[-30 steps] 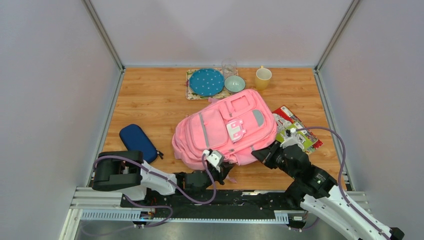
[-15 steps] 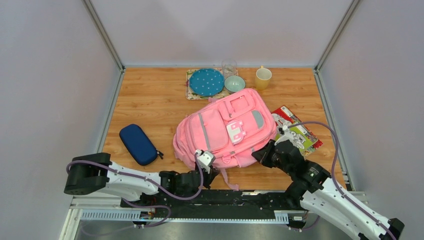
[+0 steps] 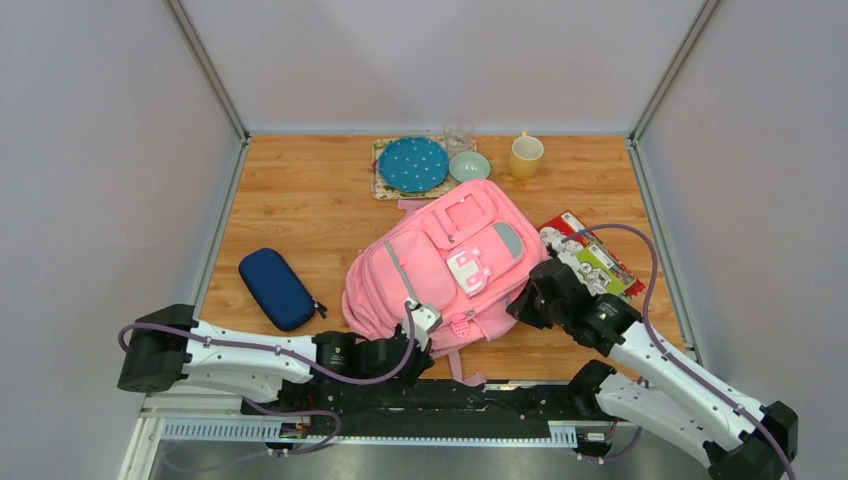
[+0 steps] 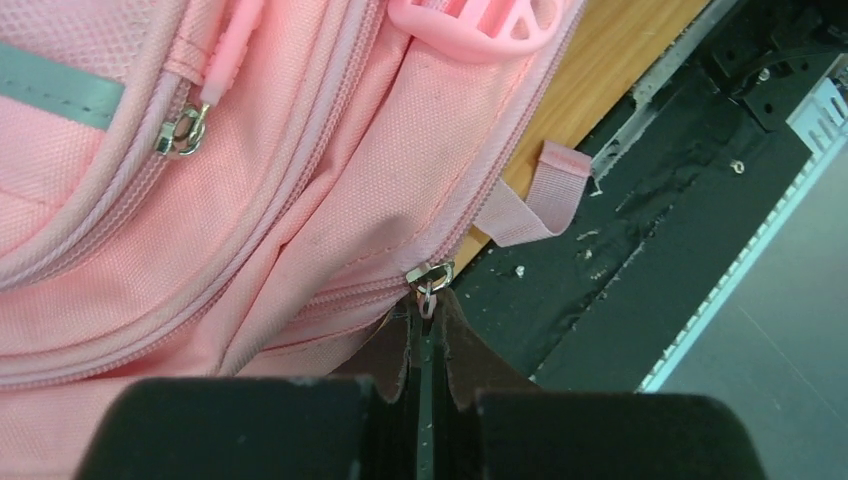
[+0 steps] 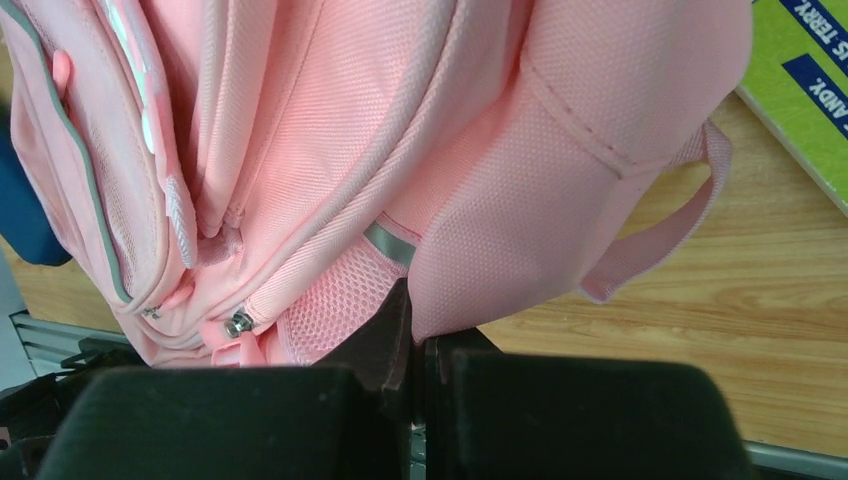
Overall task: Pack the student bag
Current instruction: Unzip the student bag at the center of the board.
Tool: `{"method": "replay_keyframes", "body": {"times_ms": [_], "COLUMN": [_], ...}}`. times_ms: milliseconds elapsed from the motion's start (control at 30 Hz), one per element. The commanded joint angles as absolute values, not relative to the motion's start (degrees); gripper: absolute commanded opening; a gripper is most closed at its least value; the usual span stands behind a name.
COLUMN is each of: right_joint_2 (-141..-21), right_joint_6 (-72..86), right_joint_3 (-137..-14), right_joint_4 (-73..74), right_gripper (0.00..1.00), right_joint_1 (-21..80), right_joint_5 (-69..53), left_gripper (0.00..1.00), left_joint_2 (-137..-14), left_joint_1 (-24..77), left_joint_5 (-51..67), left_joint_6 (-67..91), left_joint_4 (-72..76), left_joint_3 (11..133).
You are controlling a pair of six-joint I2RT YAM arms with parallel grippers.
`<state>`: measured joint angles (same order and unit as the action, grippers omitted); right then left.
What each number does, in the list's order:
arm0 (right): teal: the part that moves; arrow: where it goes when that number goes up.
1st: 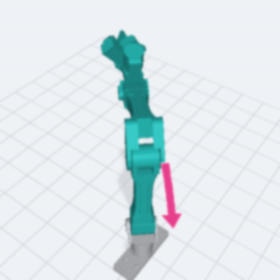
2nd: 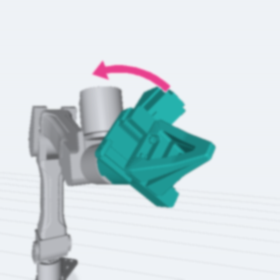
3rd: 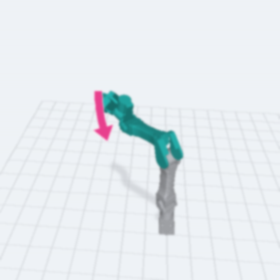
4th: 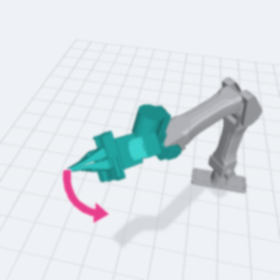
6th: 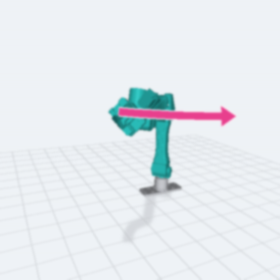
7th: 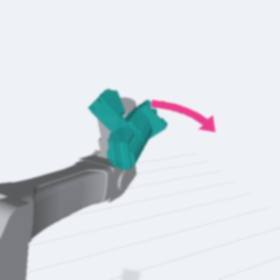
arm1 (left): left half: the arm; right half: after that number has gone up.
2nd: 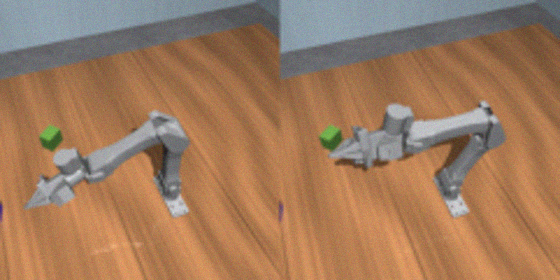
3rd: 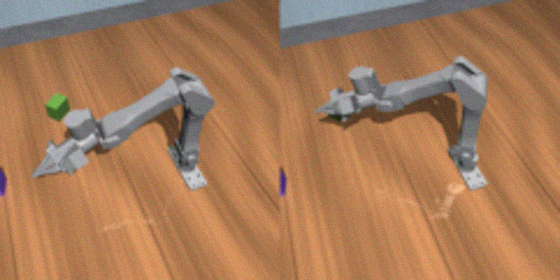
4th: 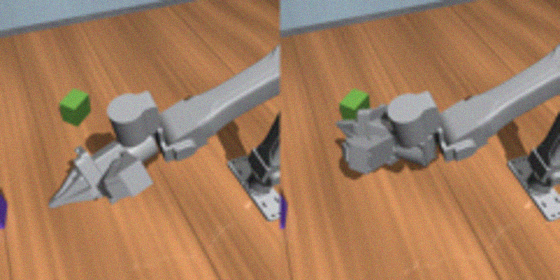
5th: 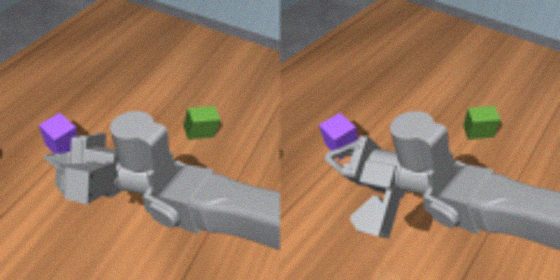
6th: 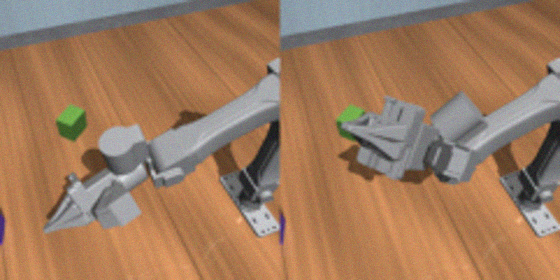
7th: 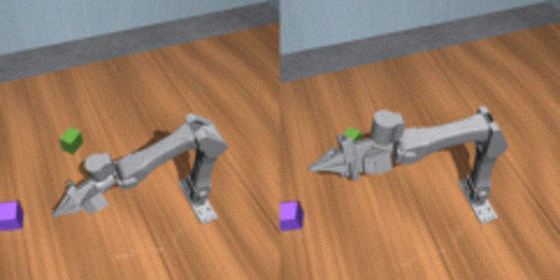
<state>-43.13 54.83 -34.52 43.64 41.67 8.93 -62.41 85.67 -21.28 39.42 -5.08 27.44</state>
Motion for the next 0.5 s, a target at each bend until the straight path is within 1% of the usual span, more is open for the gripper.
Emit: {"method": "replay_keyframes", "body": {"times_ms": [0, 33, 100, 133, 200, 233, 300, 367, 400, 433, 467], "right_joint_2": [-47.45, -48.07, -49.74, -50.09, -50.71, -51.15, -53.68, -54.23, -52.92, -51.43, -49.15], "right_joint_6": [48.7, 47.73, 46.85, 47.02, 46.33, 45.36, 42.56, 42.1, 42.71, 43.15, 43.76], "right_joint_3": [-36.75, -36.13, -35.16, -35.16, -34.98, -34.98, -35.76, -36.82, -37.44, -37.01, -36.04], "right_joint_4": [43.53, 42.29, 40.61, 40.69, 39.38, 38.59, 37.79, 41.02, 42.52, 43.06, 44.2], "right_gripper": [0.0, 0.0, 0.0, 0.0, 0.0, 0.05, 0.09, 0.19, 0.26, 0.4, 0.47], "right_joint_1": [39.03, 38.33, 35.79, 34.9, 33.58, 32.79, 28.77, 25.94, 25.84, 25.84, 25.93], "right_joint_5": [16.69, 16.53, 14.69, 12.15, 11.86, 12.3, 10.22, 7.39, 5.9, 4.67, 3.44], "left_gripper": [0.0, 0.0, 0.0, 0.0, 0.0, 0.0, 0.0, 0.0, 0.0, 0.0, 0.0], "left_joint_2": [-62.84, -62.93, -63.98, -64.68, -66.88, -67.32, -68.9, -71.01, -71.71, -73.11, -73.73], "left_joint_1": [87.62, 88.06, 89.12, 89.12, 89.38, 89.65, 89.65, 89.65, 89.56, 89.56, 89.65], "left_joint_5": [-15.48, -15.56, -16.87, -16.96, -16.96, -17.05, -17.84, -18.45, -18.54, -18.54, -18.81], "left_joint_6": [42.45, 42.45, 43.15, 43.59, 42.54, 42.1, 41.75, 42.19, 42.19, 42.27, 42.1], "left_joint_4": [-11.0, -7.16, -5.1, -6.84, -9.22, -7.31, -3.97, -2.9, -2.99, -2.81, -2.73], "left_joint_3": [26.82, 25.94, 24.87, 25.74, 29.78, 30.06, 29.45, 31.1, 31.9, 32.6, 33.83]}}
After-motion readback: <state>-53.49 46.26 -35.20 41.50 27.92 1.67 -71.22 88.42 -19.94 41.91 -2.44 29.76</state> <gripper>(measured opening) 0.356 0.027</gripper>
